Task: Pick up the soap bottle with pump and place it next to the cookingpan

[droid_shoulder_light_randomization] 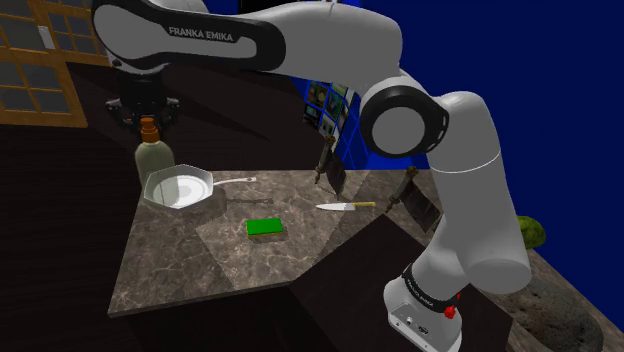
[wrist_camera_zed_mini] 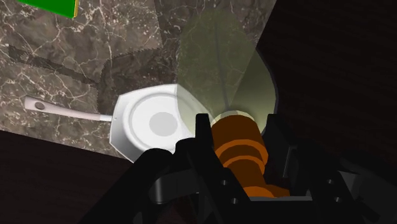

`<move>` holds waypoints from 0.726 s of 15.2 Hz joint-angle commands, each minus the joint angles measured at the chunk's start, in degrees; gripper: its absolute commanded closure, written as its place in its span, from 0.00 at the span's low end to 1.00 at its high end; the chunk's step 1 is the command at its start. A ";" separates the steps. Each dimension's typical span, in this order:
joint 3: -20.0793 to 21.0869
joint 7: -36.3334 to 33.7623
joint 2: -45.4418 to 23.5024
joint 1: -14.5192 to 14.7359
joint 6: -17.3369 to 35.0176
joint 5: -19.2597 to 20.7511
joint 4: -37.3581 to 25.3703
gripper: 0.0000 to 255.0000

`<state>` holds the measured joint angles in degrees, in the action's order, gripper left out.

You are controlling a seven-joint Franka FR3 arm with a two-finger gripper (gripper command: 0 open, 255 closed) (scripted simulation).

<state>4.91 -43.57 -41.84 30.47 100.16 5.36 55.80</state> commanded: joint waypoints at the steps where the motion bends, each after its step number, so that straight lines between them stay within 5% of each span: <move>1: 0.01 -0.12 0.42 -0.09 1.98 0.01 2.33 1.00; 11: -0.06 -0.53 0.09 -0.35 9.45 0.18 9.50 1.00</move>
<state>4.86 -44.04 -41.64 30.13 108.92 5.51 64.76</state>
